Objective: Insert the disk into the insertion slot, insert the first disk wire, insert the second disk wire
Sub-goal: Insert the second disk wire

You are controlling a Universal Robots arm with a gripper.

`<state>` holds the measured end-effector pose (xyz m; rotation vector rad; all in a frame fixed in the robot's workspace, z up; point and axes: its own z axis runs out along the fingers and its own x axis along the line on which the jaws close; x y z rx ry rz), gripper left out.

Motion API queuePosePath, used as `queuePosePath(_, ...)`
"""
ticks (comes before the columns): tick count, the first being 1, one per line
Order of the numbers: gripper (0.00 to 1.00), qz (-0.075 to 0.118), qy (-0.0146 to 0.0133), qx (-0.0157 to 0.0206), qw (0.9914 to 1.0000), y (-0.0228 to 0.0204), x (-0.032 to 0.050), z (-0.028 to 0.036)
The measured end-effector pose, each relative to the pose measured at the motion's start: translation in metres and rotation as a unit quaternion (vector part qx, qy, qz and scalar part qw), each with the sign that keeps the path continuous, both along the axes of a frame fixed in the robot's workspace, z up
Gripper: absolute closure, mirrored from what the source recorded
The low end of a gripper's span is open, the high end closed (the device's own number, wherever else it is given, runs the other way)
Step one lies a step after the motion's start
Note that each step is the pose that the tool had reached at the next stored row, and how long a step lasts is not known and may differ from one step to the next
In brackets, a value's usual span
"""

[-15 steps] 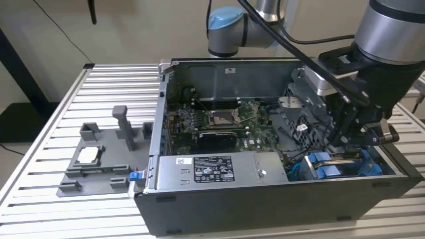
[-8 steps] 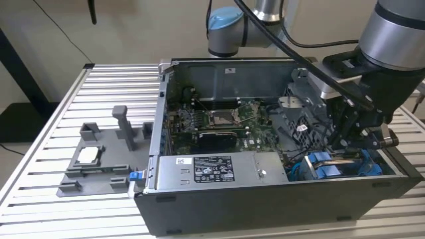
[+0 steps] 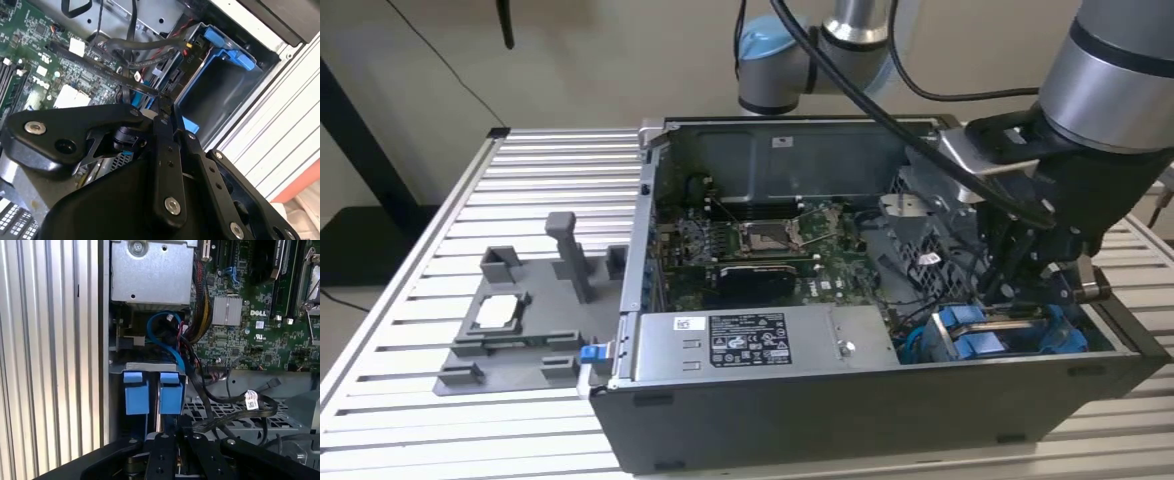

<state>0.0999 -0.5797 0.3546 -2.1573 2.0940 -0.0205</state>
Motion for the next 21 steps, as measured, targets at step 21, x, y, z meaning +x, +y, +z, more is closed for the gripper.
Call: queuePosePath(21, 0.84, -0.005, 0.0369, 0.0062, 0.99929, -0.0001, 0.027, -0.0097)
